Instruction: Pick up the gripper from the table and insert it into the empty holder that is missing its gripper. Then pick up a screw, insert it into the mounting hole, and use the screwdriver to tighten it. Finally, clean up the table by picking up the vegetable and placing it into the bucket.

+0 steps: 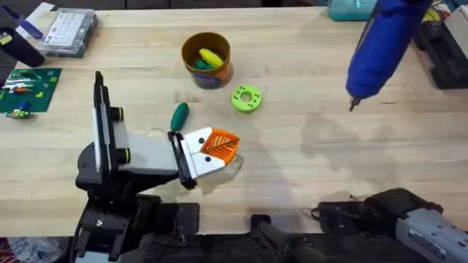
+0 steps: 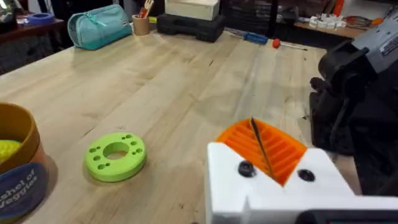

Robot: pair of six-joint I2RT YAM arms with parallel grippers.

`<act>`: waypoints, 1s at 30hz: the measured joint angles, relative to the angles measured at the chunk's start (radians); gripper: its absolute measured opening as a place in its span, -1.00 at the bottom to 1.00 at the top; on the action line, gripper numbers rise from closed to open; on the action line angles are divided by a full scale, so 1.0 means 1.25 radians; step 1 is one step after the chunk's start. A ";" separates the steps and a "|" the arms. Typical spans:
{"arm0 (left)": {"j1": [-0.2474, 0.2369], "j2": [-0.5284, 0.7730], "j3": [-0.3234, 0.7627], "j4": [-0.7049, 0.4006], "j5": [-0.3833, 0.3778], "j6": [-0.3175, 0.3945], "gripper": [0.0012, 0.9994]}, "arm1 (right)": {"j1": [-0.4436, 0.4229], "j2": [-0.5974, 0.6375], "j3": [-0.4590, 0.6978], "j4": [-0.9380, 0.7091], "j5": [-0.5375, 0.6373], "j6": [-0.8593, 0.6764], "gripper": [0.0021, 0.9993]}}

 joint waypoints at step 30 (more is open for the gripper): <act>0.000 0.000 0.000 -0.004 0.001 0.000 -0.99 | 0.314 -0.131 -0.443 0.589 -0.059 0.042 -0.89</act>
